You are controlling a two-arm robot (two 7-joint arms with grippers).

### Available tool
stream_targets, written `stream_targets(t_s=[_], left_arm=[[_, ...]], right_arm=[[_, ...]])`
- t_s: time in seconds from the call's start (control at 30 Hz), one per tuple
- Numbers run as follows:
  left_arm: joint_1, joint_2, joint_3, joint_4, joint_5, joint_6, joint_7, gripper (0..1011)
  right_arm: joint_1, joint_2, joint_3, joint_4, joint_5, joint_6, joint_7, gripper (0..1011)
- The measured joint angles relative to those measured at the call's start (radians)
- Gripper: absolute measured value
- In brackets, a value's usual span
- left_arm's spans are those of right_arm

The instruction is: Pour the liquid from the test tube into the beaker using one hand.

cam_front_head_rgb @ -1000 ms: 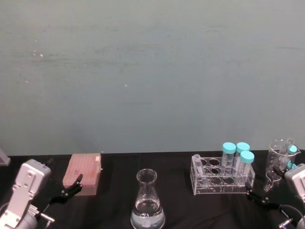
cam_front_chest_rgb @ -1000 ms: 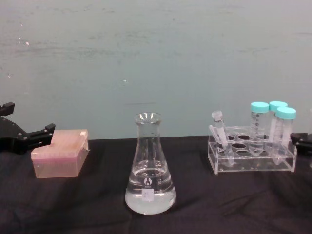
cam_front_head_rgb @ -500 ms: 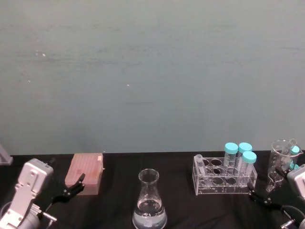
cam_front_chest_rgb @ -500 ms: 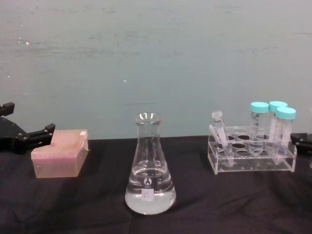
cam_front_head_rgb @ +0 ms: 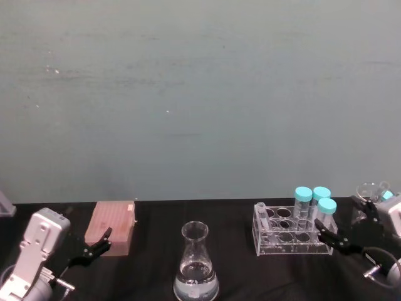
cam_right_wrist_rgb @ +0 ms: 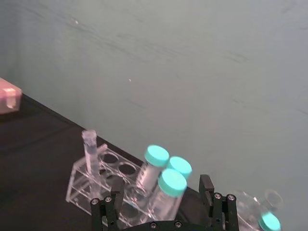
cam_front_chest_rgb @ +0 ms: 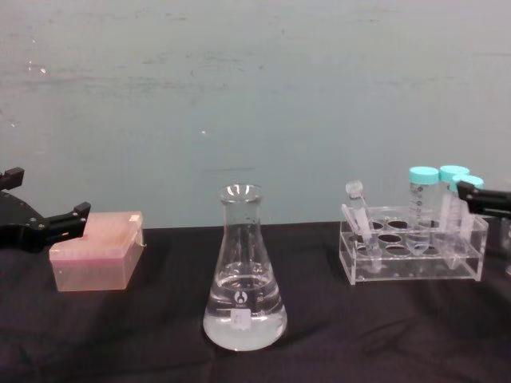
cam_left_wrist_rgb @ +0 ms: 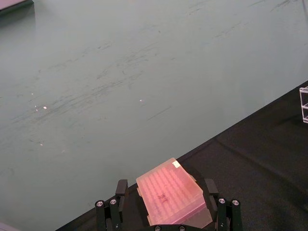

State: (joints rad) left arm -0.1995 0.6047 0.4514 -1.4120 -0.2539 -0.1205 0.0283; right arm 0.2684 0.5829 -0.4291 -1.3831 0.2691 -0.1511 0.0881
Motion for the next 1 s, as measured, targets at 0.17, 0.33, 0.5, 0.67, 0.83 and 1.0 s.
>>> stream_targets(t_s=[0.17,0.33,0.5,0.67,0.83,1.0], left_arm=[[0.0,0.0,0.0,0.0,0.0,0.0,0.0,1000],[0.0,0.0,0.0,0.0,0.0,0.0,0.0,1000],[0.0,0.0,0.0,0.0,0.0,0.0,0.0,1000],[0.0,0.0,0.0,0.0,0.0,0.0,0.0,1000],[0.0,0.0,0.0,0.0,0.0,0.0,0.0,1000],[0.0,0.0,0.0,0.0,0.0,0.0,0.0,1000]], right_arm=[[0.031,-0.017,0.0,0.02,0.003,-0.009,0.051,1000],[0.064,-0.038,0.001,0.051,0.01,-0.009,0.097,1000],[0.108,-0.064,0.0,0.098,0.02,-0.004,0.155,1000],[0.147,-0.084,-0.005,0.141,0.021,-0.003,0.205,1000],[0.186,-0.107,-0.011,0.186,0.02,-0.003,0.257,1000],[0.215,-0.127,-0.016,0.225,0.017,-0.003,0.298,1000]])
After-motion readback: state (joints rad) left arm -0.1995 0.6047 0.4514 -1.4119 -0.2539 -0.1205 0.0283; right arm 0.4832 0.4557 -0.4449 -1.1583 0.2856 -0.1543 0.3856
